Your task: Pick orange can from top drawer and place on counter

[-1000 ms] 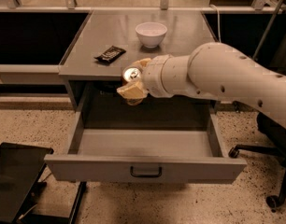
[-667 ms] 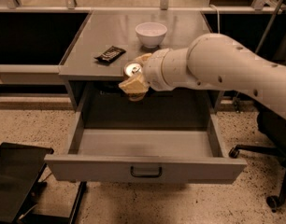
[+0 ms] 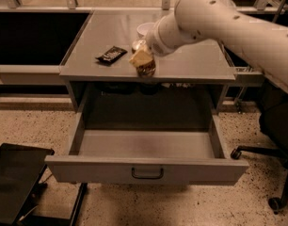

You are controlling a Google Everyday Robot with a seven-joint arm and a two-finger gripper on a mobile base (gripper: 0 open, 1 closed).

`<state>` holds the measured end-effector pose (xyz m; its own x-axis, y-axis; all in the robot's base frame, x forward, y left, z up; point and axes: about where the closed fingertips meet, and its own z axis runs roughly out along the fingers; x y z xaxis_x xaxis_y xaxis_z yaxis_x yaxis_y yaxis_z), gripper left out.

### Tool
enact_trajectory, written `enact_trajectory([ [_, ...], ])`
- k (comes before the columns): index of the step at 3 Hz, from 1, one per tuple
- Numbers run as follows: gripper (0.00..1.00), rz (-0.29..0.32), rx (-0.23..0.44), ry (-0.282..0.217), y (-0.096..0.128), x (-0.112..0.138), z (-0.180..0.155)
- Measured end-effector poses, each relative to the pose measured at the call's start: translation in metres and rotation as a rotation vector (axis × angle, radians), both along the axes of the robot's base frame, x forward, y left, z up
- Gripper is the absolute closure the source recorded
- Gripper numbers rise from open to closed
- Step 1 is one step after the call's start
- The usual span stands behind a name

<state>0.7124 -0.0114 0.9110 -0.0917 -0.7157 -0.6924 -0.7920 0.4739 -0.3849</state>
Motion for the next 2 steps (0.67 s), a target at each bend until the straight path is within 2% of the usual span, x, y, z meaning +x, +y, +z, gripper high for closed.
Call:
enact_trajectory([
  [1,1.00,-0.060,-0.010,-0.058,-0.0322,0.0210,0.0383],
  [2,1.00,-0.061,-0.009,-0.059,-0.0323,0.0211,0.0387],
])
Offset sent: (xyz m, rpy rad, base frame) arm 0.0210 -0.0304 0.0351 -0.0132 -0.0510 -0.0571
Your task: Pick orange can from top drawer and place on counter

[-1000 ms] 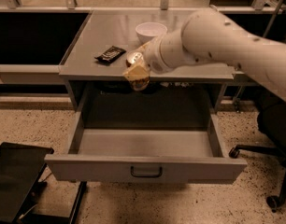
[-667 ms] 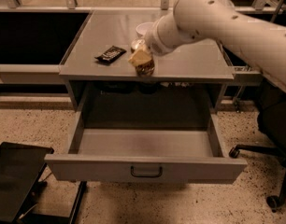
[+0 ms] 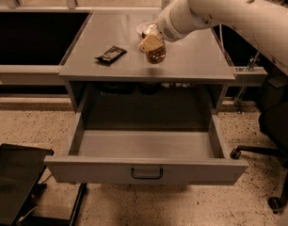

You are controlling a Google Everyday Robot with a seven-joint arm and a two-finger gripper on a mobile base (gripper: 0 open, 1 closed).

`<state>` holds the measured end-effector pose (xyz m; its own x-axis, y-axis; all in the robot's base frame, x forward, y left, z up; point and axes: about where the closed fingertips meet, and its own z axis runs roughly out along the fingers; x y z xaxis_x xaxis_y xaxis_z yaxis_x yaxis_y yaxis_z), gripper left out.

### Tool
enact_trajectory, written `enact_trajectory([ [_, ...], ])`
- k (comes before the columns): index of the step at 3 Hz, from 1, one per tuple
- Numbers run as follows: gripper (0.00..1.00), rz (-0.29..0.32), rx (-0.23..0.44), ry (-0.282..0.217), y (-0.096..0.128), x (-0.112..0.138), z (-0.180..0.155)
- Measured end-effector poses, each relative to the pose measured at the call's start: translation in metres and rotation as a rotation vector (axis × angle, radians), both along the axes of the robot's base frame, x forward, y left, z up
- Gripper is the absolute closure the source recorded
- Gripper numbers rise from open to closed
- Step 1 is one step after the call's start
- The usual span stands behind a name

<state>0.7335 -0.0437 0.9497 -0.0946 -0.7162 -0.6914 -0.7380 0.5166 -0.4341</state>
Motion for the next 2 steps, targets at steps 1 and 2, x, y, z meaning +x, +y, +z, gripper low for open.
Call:
enact_trajectory([
  [1,1.00,-0.077,0.009,0.000,-0.026,0.014,0.003],
  [2,1.00,-0.215,0.038,-0.058,-0.073,0.049,0.025],
])
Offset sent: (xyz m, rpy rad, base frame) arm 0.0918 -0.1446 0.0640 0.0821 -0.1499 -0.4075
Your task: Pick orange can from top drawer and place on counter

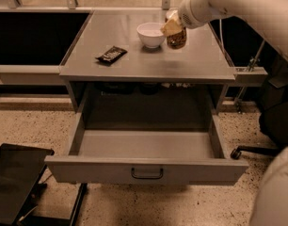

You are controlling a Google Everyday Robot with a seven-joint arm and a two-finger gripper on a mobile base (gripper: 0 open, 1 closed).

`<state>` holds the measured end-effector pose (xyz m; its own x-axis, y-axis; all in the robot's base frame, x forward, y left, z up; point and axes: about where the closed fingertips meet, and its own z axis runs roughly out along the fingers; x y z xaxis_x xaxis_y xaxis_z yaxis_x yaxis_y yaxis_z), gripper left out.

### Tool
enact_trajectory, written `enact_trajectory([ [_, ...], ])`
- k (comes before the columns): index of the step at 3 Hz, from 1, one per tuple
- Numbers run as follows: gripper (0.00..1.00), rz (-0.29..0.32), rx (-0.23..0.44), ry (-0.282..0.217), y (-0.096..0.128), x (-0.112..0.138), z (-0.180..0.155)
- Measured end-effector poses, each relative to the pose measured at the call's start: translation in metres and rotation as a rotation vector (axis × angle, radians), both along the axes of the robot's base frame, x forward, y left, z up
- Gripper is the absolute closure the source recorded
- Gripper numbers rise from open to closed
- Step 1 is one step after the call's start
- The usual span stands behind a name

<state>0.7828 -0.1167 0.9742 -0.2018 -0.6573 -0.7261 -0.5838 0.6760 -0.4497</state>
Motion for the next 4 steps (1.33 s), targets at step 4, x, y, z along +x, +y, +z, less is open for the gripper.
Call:
enact_trajectory([
  [4,1.00,-0.130,0.096,0.146,-0.054,0.045,-0.068],
])
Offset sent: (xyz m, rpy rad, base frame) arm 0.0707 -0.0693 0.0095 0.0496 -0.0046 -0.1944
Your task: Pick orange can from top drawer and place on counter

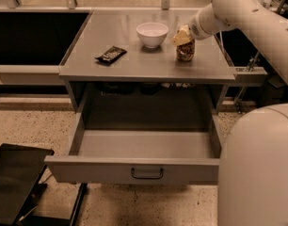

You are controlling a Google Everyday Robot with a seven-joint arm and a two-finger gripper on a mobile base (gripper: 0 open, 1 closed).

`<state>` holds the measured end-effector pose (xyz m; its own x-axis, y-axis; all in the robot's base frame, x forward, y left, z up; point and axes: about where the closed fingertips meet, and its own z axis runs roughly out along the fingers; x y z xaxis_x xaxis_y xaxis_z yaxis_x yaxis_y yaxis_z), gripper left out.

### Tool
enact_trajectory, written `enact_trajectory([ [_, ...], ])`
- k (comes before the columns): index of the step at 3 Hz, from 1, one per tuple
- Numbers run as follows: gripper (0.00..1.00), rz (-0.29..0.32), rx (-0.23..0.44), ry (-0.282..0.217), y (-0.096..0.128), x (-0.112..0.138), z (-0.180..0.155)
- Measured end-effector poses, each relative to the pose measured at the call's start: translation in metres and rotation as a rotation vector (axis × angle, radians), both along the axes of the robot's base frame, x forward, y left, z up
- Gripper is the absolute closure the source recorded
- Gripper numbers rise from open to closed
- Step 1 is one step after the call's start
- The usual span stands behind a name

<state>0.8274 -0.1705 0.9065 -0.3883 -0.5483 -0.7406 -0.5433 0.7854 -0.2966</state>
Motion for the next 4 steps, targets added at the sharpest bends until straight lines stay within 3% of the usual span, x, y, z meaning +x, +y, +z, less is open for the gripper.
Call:
enact_trajectory([
  [1,0.83,0.001,0.006,0.008,0.0000,-0.0007,-0.0038],
  [4,0.12,0.001,0.006,0.008,0.0002,-0.0006,-0.0040],
])
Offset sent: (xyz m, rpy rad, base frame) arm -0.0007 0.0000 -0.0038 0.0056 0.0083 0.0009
